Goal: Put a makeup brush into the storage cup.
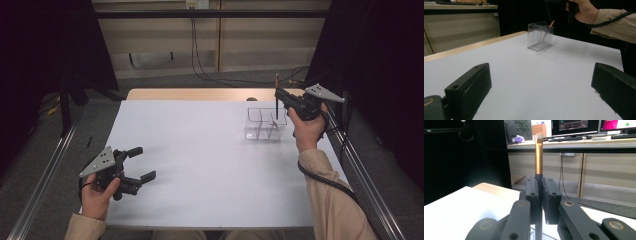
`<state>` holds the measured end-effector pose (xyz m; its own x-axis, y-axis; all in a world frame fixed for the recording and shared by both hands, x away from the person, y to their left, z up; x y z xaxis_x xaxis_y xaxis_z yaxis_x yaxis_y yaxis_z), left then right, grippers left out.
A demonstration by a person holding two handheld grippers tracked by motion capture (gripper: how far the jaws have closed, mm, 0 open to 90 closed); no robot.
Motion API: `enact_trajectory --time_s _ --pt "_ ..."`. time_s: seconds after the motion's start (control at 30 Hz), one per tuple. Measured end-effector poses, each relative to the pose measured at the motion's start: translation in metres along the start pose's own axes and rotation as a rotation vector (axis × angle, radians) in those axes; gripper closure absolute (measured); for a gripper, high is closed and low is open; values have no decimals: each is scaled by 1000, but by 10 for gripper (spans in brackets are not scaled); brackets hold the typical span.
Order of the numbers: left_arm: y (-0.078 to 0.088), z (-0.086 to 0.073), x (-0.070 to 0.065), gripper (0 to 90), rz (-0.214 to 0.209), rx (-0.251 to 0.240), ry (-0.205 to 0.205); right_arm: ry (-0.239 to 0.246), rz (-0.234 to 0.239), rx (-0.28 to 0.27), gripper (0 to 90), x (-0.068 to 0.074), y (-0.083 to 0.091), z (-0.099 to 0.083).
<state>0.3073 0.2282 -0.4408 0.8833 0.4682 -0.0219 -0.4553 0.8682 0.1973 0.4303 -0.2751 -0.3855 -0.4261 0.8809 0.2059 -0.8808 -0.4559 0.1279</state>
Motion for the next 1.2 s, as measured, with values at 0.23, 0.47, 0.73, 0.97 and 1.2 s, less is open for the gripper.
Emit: enact_trajectory --time_s 0.23,0.47,0.73,0.97,1.2 --pt "0 0 0 27 3 1 -1 1 -12 5 841 -4 1 -4" --pt "0 0 0 27 3 1 -1 -4 -22 7 841 -10 4 -7" --pt "0 0 0 27 2 1 0 -2 -29 15 841 -13 5 -11" --pt "0 0 0 27 3 0 0 1 -34 18 841 -15 3 -13" --pt "0 -1 0 27 4 5 1 -1 -39 24 841 -16 1 -16"
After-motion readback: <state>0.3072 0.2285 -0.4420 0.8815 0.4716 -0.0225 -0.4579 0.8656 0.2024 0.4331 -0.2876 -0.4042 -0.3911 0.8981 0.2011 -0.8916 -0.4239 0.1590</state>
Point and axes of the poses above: each handheld gripper's, and its own axes: y roughly backward along the jaws, z roughly out of its top, x roughly to its left, the point moved 4 cm from there along -y, roughly forward along the jaws, and after that the axes turned 4 degrees about -y, right-handed, at the moved point
